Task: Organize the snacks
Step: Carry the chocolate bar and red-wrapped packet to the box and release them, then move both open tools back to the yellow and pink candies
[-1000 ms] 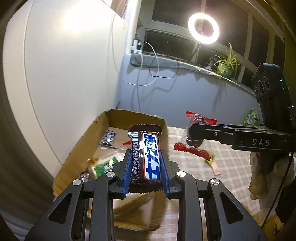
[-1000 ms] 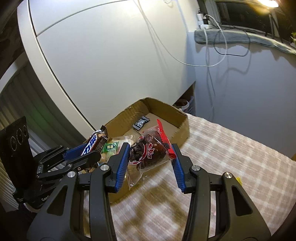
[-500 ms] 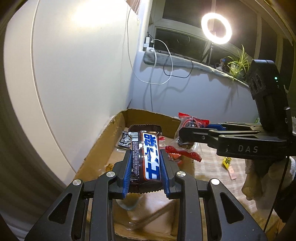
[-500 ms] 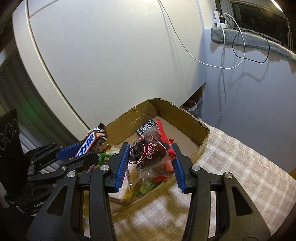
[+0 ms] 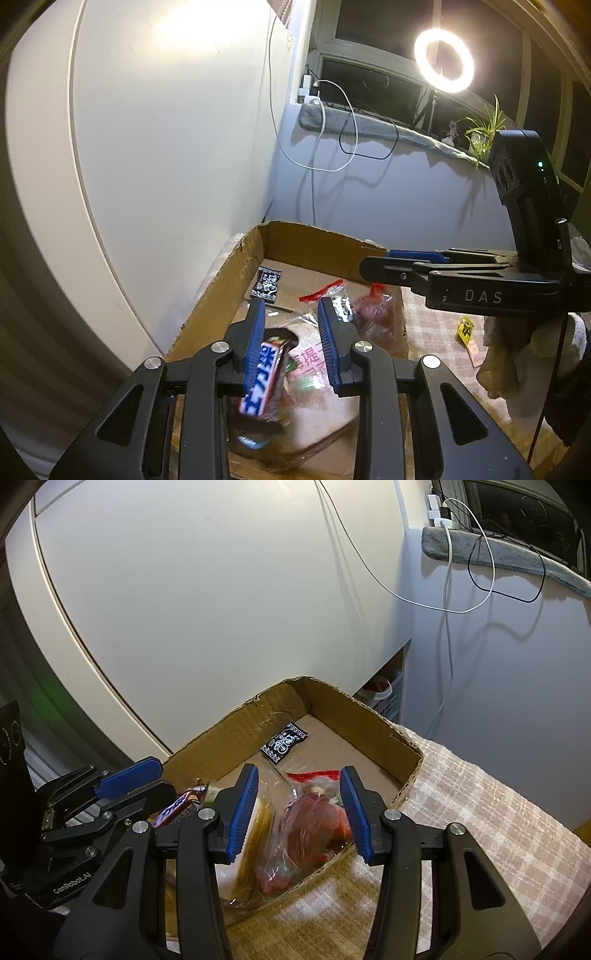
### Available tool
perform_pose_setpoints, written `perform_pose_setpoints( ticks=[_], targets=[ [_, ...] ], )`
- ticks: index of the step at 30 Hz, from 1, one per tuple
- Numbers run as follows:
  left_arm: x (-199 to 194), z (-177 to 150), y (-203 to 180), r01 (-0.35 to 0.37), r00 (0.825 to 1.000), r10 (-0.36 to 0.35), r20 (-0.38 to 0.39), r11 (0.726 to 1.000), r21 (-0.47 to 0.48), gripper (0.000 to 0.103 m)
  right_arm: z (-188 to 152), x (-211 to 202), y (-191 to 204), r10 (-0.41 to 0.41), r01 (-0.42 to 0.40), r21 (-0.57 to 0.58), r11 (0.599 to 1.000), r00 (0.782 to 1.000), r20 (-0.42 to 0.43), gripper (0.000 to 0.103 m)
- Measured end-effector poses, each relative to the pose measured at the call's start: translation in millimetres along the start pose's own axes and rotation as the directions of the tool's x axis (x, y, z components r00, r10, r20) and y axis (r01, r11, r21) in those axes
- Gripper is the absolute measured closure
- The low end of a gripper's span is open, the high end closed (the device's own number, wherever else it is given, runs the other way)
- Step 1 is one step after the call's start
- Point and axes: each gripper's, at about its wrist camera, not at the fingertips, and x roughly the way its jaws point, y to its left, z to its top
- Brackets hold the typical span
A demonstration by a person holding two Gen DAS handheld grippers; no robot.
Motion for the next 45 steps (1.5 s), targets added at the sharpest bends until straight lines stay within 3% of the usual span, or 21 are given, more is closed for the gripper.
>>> perform_pose_setpoints(
  ticks=[4,7,12,15,19,27,45],
  targets=[
    [0,-1,1,-0.008,1.0,0.008,0.0,1.0,-0.001,0.061,0,-3,-1,-0.015,0.015,-0.004,1.0,1.0,0.018,0.031],
    [-2,-2,0,-0.017,1.0,0.017,0.006,1.0,0.002,0.049,1,-7,-1,-0.021,0.021,-0.004,1.0,0.999,0.032,0.029],
    [-4,-1,-1,-0.02,1.0,0.02,0.012,1.0,0.001,0.047,0,-11,-3,-0.031,0.031,0.003,1.0,0.999,0.037,0.027],
    [-6,0,-1,-0.025,1.0,0.025,0.017,1.0,0.005,0.039,-1,-14,-4,-0.037,0.037,0.004,0.999,0.999,0.033,0.027],
    [-9,1,-3,-0.041,0.999,0.041,0.021,0.999,0.008,0.029,-3,-21,-5,-0.047,0.047,0.01,0.999,0.998,0.05,0.01],
    [-15,0,-9,-0.069,0.997,0.069,0.022,0.997,0.017,0.022,-7,-40,-9,-0.072,0.07,0.024,0.997,0.995,0.074,0.01],
    [-32,-4,-42,-0.042,0.999,0.04,0.031,0.998,0.044,0.022,-37,-100,-31,-0.115,0.111,0.041,0.993,0.988,0.107,0.01]
  ],
)
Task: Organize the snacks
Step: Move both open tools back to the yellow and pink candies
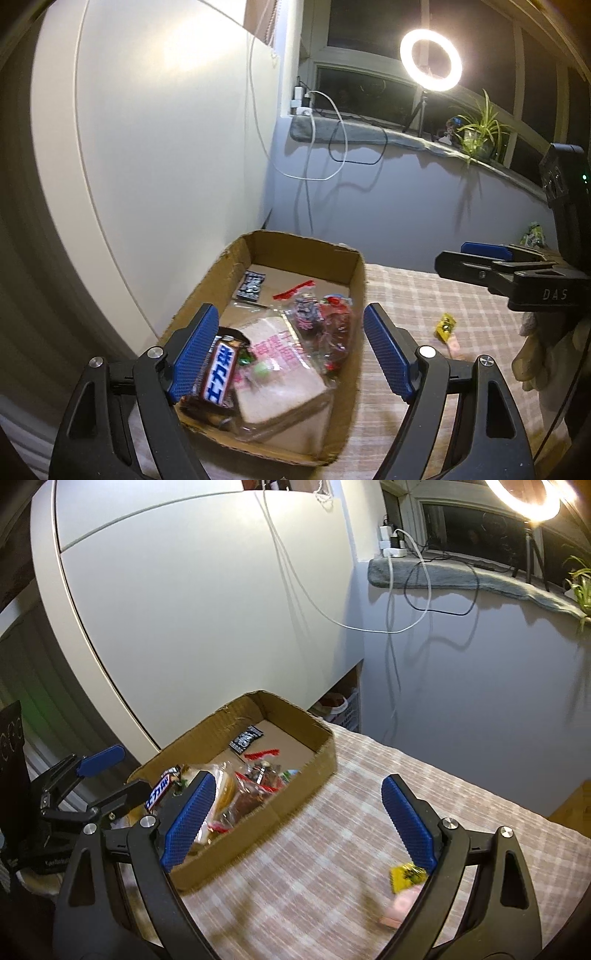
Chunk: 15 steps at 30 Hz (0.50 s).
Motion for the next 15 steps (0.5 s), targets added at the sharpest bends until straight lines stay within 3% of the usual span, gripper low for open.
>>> perform_pose_setpoints(
  ticks=[7,15],
  targets=[
    [3,-2,-26,0.057,0.998,-0.057,-0.011,0.998,0.035,0.022,-14,-33,-32,-0.052,0.052,0.006,0.999,0.998,0.016,0.01],
    [10,-6,-60,0.132,0.991,-0.129,-0.036,0.987,0.089,0.023,-41,-50,-72,-0.098,0.099,0.051,0.994,0.995,-0.023,0.01]
  ],
)
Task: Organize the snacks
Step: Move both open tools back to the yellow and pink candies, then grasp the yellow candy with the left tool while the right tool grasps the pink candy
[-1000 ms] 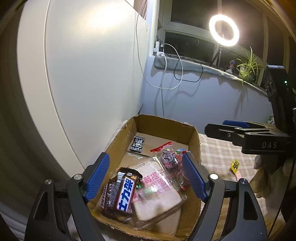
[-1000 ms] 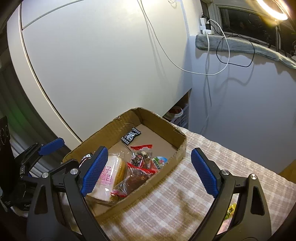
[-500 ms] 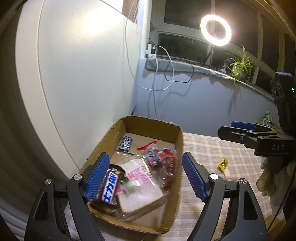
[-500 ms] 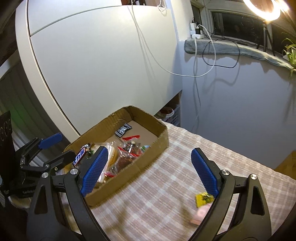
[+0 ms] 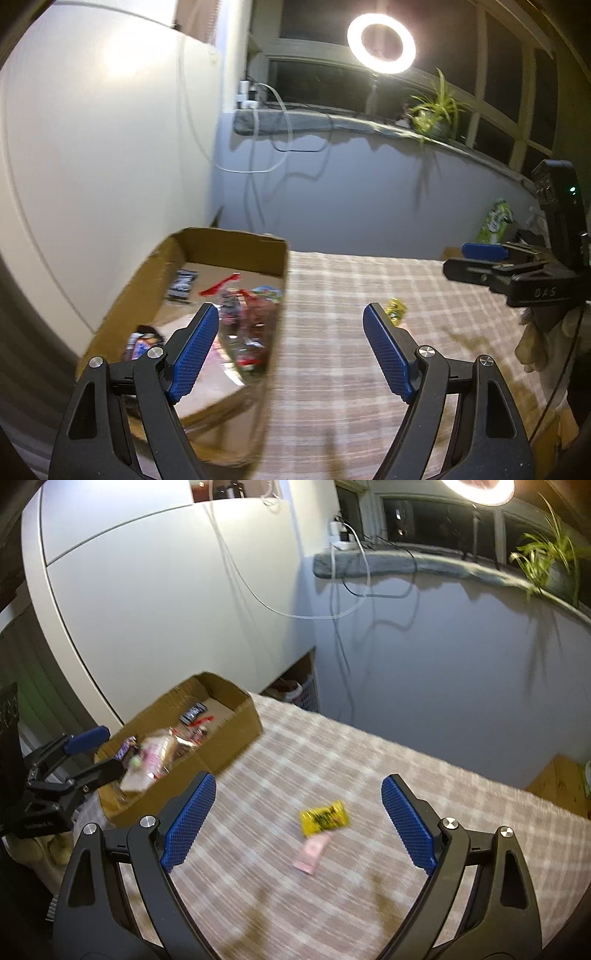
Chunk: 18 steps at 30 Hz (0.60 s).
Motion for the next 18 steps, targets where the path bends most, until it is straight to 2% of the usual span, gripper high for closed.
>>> perform_pose_setpoints(
  ticks=[3,5,10,11,13,15,18],
  targets=[
    [9,1,-10,0.04,0.999,-0.04,-0.022,0.999,0.011,0.032,-12,3,-8,-0.005,0.005,0.012,1.0,1.0,-0.02,0.01],
    [16,2,-14,0.063,0.997,-0.062,-0.037,0.998,0.011,0.042,-20,7,-12,-0.007,0.007,0.019,1.0,0.999,-0.035,0.011],
    [42,6,-30,0.134,0.987,-0.131,-0.092,0.991,0.029,0.063,-42,26,-16,0.009,-0.003,0.053,0.999,0.995,-0.104,0.034],
    [44,7,-32,0.145,0.985,-0.142,-0.097,0.989,0.029,0.067,-46,31,-16,0.009,-0.002,0.059,0.998,0.993,-0.12,0.036],
    [55,8,-38,0.177,0.978,-0.172,-0.119,0.984,0.03,0.072,-54,43,-15,0.004,0.006,0.068,0.998,0.989,-0.147,0.047],
    [68,8,-44,0.212,0.967,-0.207,-0.149,0.977,0.024,0.076,-59,54,-15,0.005,0.008,0.077,0.997,0.986,-0.169,0.052],
    [83,7,-48,0.23,0.958,-0.223,-0.18,0.973,0.021,0.077,-65,65,-12,0.0,0.016,0.084,0.996,0.983,-0.182,0.053]
  ],
)
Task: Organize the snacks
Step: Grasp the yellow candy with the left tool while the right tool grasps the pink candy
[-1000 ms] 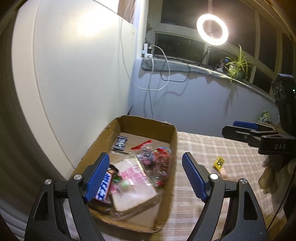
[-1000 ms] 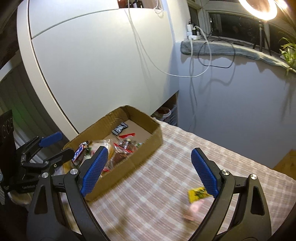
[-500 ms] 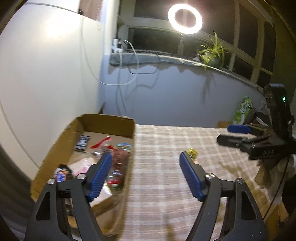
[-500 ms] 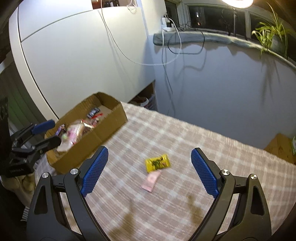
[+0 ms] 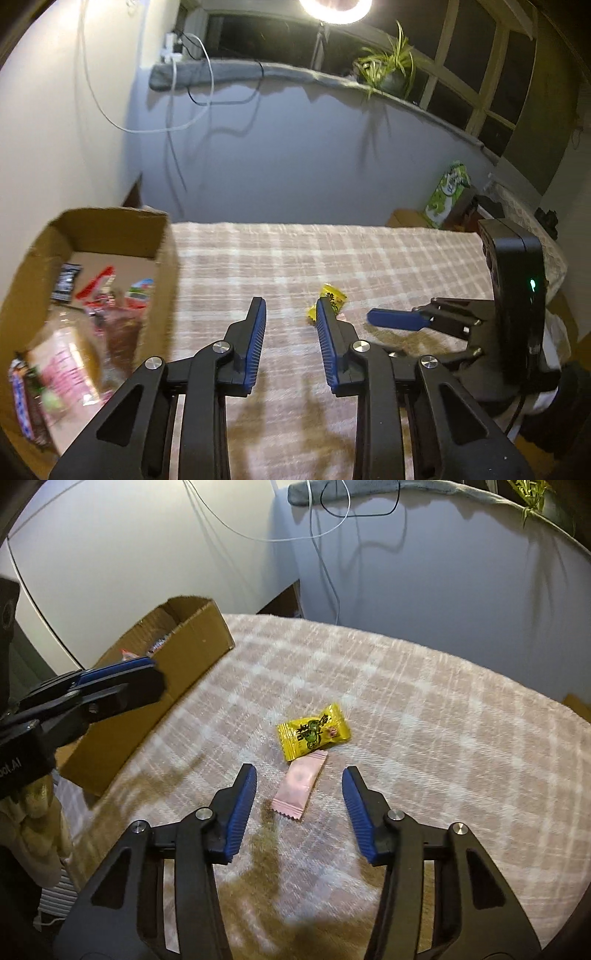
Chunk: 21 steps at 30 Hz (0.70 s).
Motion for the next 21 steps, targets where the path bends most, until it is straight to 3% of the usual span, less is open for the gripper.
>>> perform_pose_setpoints(
  ticks=[8,15,21],
  targets=[
    [26,2,1,0.031,0.998,-0.031,-0.05,1.0,-0.002,0.077,0,19,16,-0.091,0.09,-0.072,0.993,0.996,-0.009,0.063],
    [44,4,1,0.037,0.996,-0.036,-0.086,0.999,0.017,0.077,0,20,12,-0.14,0.138,-0.122,0.983,0.99,-0.012,0.082],
    [60,2,-12,0.054,0.991,-0.044,-0.127,0.995,0.08,0.077,-4,12,-3,-0.137,0.134,-0.12,0.984,0.991,-0.01,0.082]
  ],
)
